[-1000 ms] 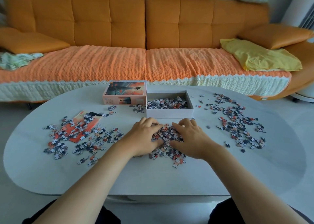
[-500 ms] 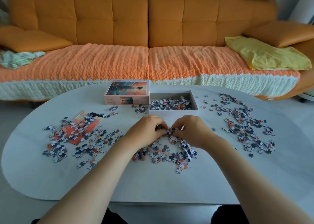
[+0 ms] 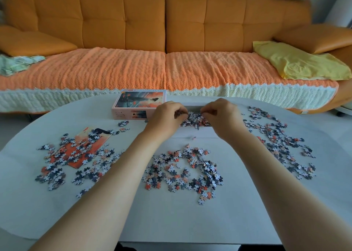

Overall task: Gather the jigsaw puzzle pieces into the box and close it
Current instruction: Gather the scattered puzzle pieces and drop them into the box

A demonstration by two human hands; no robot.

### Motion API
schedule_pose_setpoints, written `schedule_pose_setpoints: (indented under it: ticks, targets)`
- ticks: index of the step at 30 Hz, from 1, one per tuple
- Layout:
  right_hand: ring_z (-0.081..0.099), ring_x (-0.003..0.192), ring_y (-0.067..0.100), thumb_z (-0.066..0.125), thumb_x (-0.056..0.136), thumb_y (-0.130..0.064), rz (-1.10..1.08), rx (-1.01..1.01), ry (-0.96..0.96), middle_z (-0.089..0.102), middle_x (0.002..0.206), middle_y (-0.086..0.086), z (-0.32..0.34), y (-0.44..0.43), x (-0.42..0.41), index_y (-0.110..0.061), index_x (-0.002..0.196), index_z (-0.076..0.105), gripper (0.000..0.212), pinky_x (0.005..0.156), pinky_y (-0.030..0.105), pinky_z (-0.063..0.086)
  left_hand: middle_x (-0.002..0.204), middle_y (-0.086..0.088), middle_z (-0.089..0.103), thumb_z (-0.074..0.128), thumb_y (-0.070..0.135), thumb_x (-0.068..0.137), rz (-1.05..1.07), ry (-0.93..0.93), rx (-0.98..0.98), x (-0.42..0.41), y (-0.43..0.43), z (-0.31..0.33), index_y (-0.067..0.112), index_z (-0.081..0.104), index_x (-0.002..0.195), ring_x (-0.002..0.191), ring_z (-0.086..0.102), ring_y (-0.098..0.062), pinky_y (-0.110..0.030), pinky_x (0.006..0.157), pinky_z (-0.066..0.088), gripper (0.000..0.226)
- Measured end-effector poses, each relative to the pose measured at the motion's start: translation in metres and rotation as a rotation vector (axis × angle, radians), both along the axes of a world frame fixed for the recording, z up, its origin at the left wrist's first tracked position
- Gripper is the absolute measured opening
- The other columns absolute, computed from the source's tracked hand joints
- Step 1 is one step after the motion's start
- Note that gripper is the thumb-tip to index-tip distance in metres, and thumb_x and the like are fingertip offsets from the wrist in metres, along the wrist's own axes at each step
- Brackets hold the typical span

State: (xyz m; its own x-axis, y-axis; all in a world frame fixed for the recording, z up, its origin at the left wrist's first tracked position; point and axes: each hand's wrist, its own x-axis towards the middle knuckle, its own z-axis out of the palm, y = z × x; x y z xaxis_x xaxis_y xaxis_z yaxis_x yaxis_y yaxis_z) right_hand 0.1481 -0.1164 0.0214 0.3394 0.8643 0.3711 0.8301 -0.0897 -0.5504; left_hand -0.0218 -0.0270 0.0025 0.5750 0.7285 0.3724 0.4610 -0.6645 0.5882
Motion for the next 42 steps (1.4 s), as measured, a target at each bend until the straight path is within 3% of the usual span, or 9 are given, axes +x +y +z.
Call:
schedule_pose_setpoints:
  ticks: [4,7,14,19,23,27,33,38,42]
  targets:
    - [0.058,0.097,0.023,0.061,0.093,-0.016,0.062,-0.145,-0.117,0.061,0.110,0.005,-0.015,0.009,0.004,-0.016,0.112,0.071,0.022,0.081,0.022,0.038,0.126,0.003,0.061,0.062,0.039,0.092,-0.029,0.110,0.005,0.005,0.001,-0.014,0.022,0.063,0.125,0.114,0.057,-0.015,-0.036,0.099,0.044,0.037]
    - [0.057,0.102,0.021,0.055,0.097,-0.017,0.086,-0.173,-0.136,0.060,0.115,0.004,-0.018,0.008,0.004,-0.018,0.118,0.069,0.026,0.082,0.020,0.036,0.141,0.007,0.050,0.055,0.044,0.095,-0.048,0.131,-0.017,0.001,0.001,-0.013,0.024,0.054,0.136,0.126,0.049,-0.012,-0.032,0.106,0.037,0.045]
    - [0.060,0.106,0.022,0.047,0.098,-0.013,0.157,-0.175,-0.133,0.065,0.115,0.003,-0.020,-0.009,-0.006,-0.018,0.115,0.070,0.029,0.093,0.030,0.046,0.123,0.005,0.060,0.056,0.029,0.097,-0.069,0.254,0.104,-0.017,-0.007,-0.014,0.020,0.067,0.120,0.118,0.051,-0.017,-0.038,0.102,0.041,0.027]
    - [0.061,0.093,0.019,0.049,0.094,-0.009,0.193,-0.191,-0.126,0.066,0.106,0.001,-0.018,-0.027,-0.012,-0.020,0.105,0.073,0.028,0.086,0.037,0.052,0.132,0.003,0.059,0.053,0.033,0.098,-0.082,0.351,0.105,-0.030,-0.023,-0.012,0.022,0.059,0.132,0.126,0.048,-0.015,-0.031,0.101,0.039,0.036]
    - [0.065,0.088,0.016,0.049,0.095,-0.011,0.220,-0.247,-0.112,0.064,0.109,-0.002,-0.013,-0.043,-0.019,-0.024,0.109,0.070,0.029,0.083,0.036,0.054,0.134,0.005,0.057,0.052,0.035,0.098,-0.101,0.373,0.081,-0.040,-0.035,-0.008,0.025,0.056,0.135,0.128,0.047,-0.015,-0.031,0.102,0.038,0.039]
    - [0.058,0.107,0.016,0.053,0.093,-0.008,0.241,-0.173,-0.209,0.062,0.119,-0.002,-0.016,-0.057,-0.023,-0.020,0.117,0.068,0.031,0.095,0.026,0.046,0.146,0.009,0.045,0.057,0.035,0.096,-0.110,0.304,0.119,-0.052,-0.049,-0.009,0.023,0.052,0.139,0.136,0.036,-0.012,-0.026,0.111,0.024,0.045]
    - [0.061,0.080,0.010,0.054,0.091,-0.008,0.319,-0.086,-0.260,0.067,0.100,-0.006,-0.010,-0.074,-0.037,-0.021,0.105,0.073,0.027,0.075,0.031,0.055,0.109,0.014,0.055,0.065,0.031,0.089,-0.119,0.167,0.206,-0.066,-0.067,-0.005,0.024,0.064,0.110,0.101,0.050,-0.006,-0.026,0.086,0.045,0.022]
    - [0.058,0.112,0.017,0.051,0.091,-0.013,0.381,-0.290,-0.358,0.059,0.129,-0.012,-0.026,-0.085,-0.050,-0.027,0.119,0.066,0.034,0.089,0.036,0.052,0.129,0.017,0.050,0.060,0.044,0.090,-0.193,0.353,0.109,-0.063,-0.085,-0.018,0.028,0.055,0.132,0.122,0.041,-0.005,-0.026,0.098,0.040,0.046]
    - [0.056,0.113,0.018,0.053,0.088,-0.006,0.411,-0.329,-0.332,0.061,0.127,-0.009,-0.033,-0.087,-0.049,-0.024,0.116,0.069,0.038,0.093,0.036,0.050,0.138,0.016,0.046,0.060,0.046,0.089,-0.238,0.434,0.066,-0.059,-0.090,-0.026,0.030,0.050,0.140,0.129,0.036,-0.008,-0.030,0.108,0.034,0.054]
